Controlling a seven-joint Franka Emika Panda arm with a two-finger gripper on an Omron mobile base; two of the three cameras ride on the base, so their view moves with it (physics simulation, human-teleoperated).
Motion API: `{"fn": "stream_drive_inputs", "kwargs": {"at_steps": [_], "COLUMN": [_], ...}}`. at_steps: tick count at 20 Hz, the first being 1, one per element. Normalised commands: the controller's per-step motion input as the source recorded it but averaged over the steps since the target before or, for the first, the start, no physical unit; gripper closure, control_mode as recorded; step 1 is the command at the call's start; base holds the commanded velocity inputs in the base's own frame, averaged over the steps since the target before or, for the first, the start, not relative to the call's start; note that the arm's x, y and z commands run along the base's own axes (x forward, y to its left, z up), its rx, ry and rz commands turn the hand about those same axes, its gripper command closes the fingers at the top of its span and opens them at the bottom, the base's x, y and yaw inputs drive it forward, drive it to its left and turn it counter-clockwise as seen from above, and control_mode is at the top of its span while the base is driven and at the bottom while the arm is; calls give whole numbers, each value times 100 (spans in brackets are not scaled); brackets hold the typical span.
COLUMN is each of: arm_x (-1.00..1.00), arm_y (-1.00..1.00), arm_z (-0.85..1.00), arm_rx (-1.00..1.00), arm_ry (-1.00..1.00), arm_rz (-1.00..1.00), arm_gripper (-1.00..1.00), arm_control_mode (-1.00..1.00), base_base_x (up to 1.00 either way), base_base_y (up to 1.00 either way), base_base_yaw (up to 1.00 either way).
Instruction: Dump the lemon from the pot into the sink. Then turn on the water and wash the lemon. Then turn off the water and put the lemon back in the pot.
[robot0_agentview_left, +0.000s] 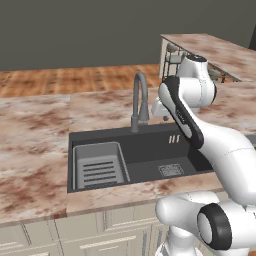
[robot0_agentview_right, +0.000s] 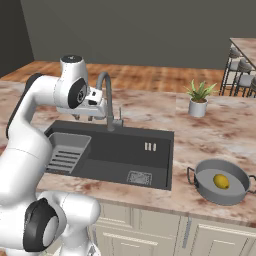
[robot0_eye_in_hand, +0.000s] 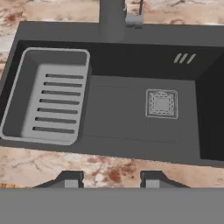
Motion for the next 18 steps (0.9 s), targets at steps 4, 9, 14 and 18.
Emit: {"fn": "stream_drive_inputs", "kwargs": {"at_steps": [4,9,14,18], "arm_x": [-7,-19,-18,-22], "arm_y": [-8,-24,-27,-28], "arm_z": [0,0,0,-1], "arm_rx": [0,2,3,4], "arm_ry": [0,0,0,0], "arm_rz": [0,-5,-11,-17], "arm_gripper": [-100,-100,-100,-100], "arm_control_mode": [-100,-100,-100,-100], "base_base_x": [0,0,0,0], "base_base_y": [0,0,0,0], "base_base_yaw": [0,0,0,0]}}
